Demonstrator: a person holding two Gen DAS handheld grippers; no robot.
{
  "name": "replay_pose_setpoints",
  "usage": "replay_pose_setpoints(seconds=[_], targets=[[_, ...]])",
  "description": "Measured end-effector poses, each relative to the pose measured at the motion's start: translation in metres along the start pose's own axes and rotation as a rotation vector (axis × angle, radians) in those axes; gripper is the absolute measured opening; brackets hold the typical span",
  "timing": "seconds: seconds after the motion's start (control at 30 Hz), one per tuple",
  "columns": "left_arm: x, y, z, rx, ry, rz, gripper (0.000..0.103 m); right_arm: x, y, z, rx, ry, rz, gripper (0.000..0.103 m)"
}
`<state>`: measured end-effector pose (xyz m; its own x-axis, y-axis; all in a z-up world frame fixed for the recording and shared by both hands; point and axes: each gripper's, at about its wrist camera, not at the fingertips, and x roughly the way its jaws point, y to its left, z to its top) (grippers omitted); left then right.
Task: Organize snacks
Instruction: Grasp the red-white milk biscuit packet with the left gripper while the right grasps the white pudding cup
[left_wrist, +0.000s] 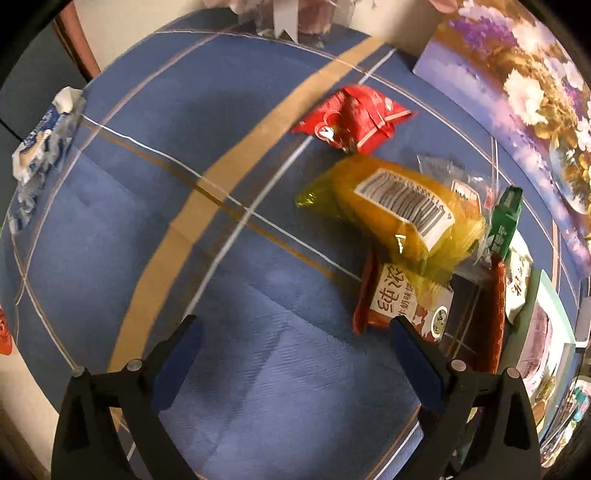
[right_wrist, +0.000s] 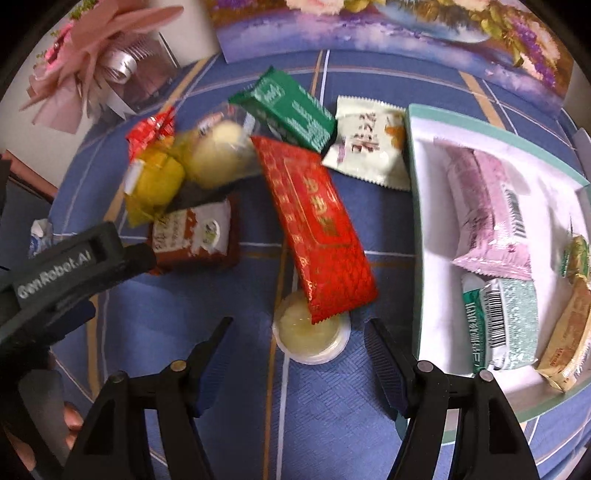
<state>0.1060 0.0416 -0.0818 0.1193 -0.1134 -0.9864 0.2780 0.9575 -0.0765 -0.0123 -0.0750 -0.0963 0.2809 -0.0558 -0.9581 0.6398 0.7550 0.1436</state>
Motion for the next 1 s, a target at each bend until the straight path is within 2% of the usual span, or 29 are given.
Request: replay_pose_setpoints(seconds=[0.2,0.5,0.7,1.0], targets=[[0.0,-0.008,0.004,0.016,0.0,-0.023,0.1,0.011,0.004,0.0,-0.025,0.004,-0.037,0.073],[-0.001,-0.042,0.009,0.106,0.006,-0.071,0.1,0.023,0.027,-0.001,-0.089,-0.009,-0.089,0.073],[0.005,-0.078,0.01,0.16,0.01,-0.1,0.1,0.021,0.027,-0.014,-0.113,-0.013,-0.084,0.073],[0.022,-0.112,0.021,0.231,-0.015,-0.082,0.098,0.021,0.017,-0.01,-0.114,-0.012,-0.073,0.073]])
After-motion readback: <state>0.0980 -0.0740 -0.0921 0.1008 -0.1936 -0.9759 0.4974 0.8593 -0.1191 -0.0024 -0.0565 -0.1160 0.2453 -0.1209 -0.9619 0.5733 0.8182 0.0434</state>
